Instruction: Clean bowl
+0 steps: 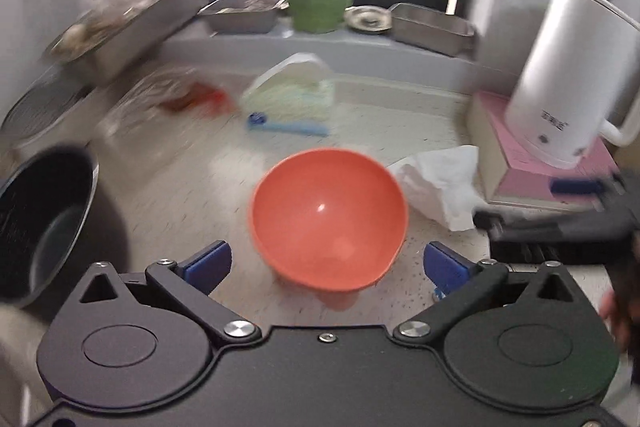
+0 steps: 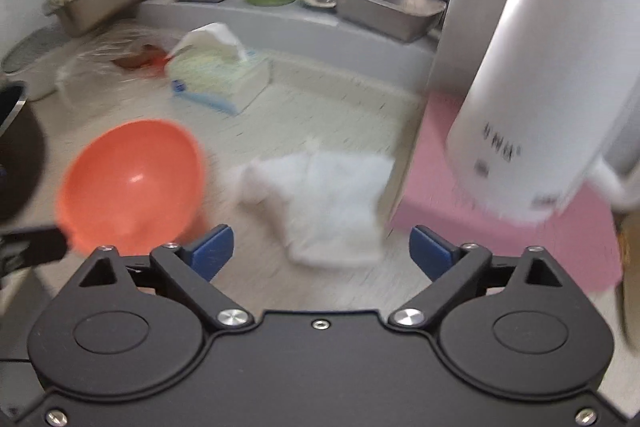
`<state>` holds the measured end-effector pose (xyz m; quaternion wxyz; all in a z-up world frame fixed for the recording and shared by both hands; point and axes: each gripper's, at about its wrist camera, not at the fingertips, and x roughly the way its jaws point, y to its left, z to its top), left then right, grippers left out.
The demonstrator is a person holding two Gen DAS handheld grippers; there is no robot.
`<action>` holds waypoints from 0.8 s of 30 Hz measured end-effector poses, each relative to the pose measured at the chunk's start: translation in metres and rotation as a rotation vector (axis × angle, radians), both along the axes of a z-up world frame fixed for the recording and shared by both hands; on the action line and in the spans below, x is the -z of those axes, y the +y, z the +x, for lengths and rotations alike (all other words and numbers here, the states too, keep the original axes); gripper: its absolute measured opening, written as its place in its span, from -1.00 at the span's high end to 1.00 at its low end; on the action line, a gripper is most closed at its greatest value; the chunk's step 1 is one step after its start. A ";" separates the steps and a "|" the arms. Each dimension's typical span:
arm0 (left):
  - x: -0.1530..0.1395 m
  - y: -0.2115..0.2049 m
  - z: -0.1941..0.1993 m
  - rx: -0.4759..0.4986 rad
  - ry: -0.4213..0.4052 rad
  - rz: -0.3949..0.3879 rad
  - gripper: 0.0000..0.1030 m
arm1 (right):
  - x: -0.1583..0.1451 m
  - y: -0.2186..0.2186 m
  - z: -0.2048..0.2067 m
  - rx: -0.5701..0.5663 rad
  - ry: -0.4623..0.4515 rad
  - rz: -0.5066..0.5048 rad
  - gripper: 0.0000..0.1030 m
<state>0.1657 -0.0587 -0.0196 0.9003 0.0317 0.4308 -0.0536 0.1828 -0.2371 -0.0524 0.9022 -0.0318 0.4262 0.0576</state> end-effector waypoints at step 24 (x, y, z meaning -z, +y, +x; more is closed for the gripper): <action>0.024 0.005 -0.037 -0.119 0.235 0.006 -1.00 | -0.005 0.011 -0.058 0.107 0.260 -0.099 -0.89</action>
